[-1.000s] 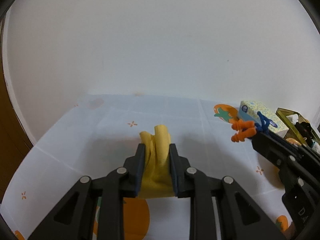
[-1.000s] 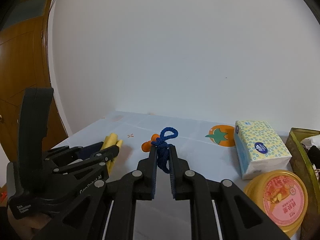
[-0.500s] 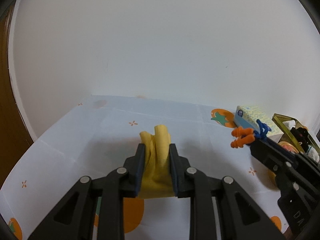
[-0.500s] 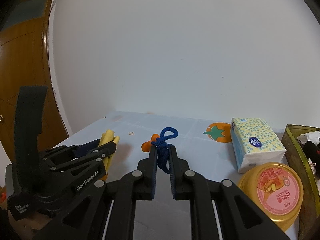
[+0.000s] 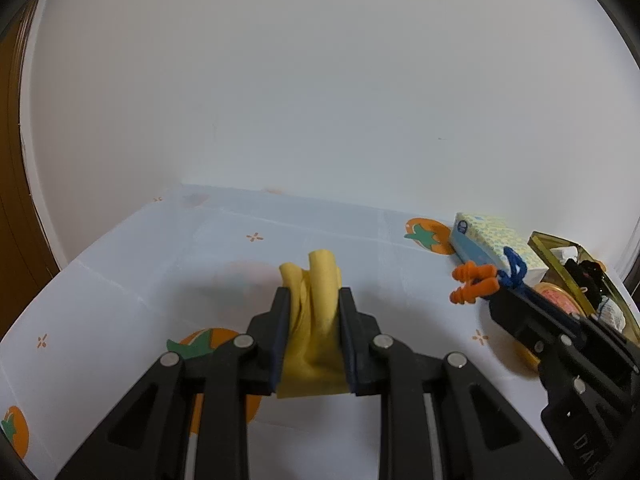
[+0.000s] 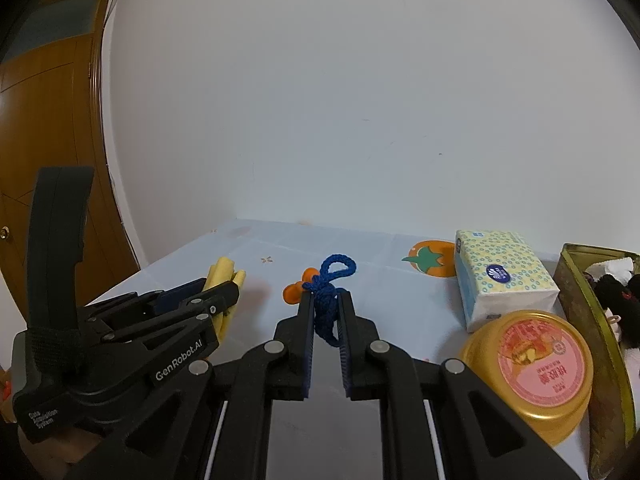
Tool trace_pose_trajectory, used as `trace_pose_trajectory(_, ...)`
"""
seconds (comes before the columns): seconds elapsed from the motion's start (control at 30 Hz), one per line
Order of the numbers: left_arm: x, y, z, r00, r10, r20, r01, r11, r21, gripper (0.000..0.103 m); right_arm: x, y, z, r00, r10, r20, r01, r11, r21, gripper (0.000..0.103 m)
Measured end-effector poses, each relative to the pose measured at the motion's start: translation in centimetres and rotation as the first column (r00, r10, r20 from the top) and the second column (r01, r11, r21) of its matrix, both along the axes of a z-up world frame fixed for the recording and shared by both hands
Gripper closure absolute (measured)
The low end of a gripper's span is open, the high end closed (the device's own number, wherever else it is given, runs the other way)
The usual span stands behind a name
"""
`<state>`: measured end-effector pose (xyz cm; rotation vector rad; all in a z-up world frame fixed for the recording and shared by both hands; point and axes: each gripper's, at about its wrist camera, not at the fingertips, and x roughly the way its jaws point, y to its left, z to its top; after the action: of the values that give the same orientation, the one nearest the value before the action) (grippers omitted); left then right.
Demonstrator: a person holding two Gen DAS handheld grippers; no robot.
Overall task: Organize soft objects
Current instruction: 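Carry the yellow pouch and blue cord over the gold tray with both grippers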
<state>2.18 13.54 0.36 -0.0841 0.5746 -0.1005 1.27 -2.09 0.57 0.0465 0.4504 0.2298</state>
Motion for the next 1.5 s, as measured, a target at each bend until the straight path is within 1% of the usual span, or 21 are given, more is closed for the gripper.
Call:
trace_pose_trajectory(0.47, -1.9, -2.0, 0.4, 0.999, -0.027, 0.019, 0.026, 0.999, 0.026, 0.081, -1.4, -1.8, -0.4, 1.000, -0.014, 0.004, 0.014, 1.000, -0.008, 0.090)
trace_pose_trajectory(0.6, -2.4, -2.9, 0.5, 0.999, -0.036, 0.024, 0.035, 0.999, 0.042, 0.081, -1.8, -2.3, -0.5, 1.000, -0.015, 0.001, 0.015, 1.000, -0.008, 0.090)
trace_pose_trajectory(0.83, -3.3, -4.6, 0.5, 0.998, -0.064, 0.019, 0.063, 0.997, 0.044, 0.081, -2.8, -3.9, -0.4, 1.000, -0.029, -0.003, 0.029, 1.000, 0.002, 0.090)
trace_pose_trajectory(1.0, -3.7, -6.2, 0.6, 0.996, -0.090, 0.015, 0.089, 0.995, 0.047, 0.081, -3.6, -5.2, -0.3, 0.999, -0.043, -0.008, 0.043, 0.999, 0.009, 0.090)
trace_pose_trajectory(1.27, -4.4, -8.9, 0.6, 0.992, -0.129, 0.007, 0.129, 0.990, 0.051, 0.081, -5.3, -7.3, 0.2, 0.998, -0.066, 0.009, 0.066, 0.998, 0.015, 0.090)
trace_pose_trajectory(1.5, -4.9, -11.7, 0.6, 0.985, -0.170, 0.001, 0.169, 0.984, 0.053, 0.081, -6.8, -9.4, 0.8, 0.996, -0.086, 0.020, 0.085, 0.996, 0.001, 0.090)
